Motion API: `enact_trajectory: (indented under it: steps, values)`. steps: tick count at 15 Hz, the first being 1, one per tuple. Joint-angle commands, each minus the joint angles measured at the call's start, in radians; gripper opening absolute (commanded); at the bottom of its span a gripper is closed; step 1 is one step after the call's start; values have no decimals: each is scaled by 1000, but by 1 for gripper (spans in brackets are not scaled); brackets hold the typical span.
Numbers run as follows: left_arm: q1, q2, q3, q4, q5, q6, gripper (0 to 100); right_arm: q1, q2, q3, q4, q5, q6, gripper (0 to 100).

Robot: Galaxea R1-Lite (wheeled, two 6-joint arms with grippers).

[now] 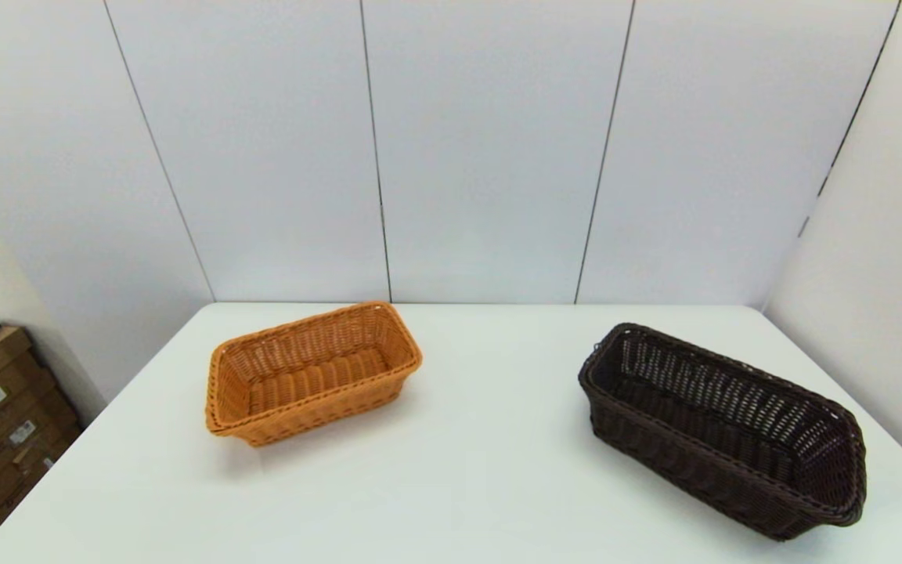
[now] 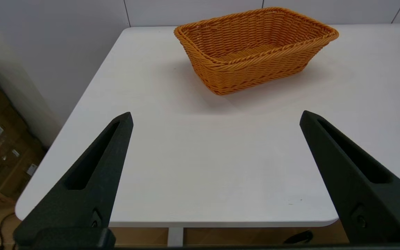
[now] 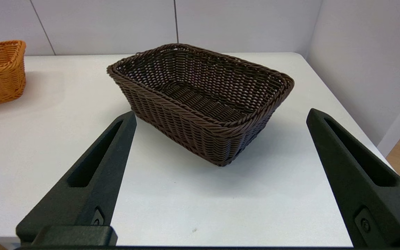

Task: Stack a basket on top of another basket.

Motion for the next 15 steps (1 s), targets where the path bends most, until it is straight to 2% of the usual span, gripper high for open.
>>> enact_trajectory:
  steps: [1, 11, 15]
  values:
    - [0, 0, 0, -1, 27, -37, 100, 0, -2, -2, 0, -2, 0, 100]
    - [0, 7, -22, 19, 29, -25, 100, 0, -2, 0, 0, 0, 0, 100]
    - [-3, 216, -353, 301, -79, -41, 100, 0, -2, 0, 0, 0, 0, 100]
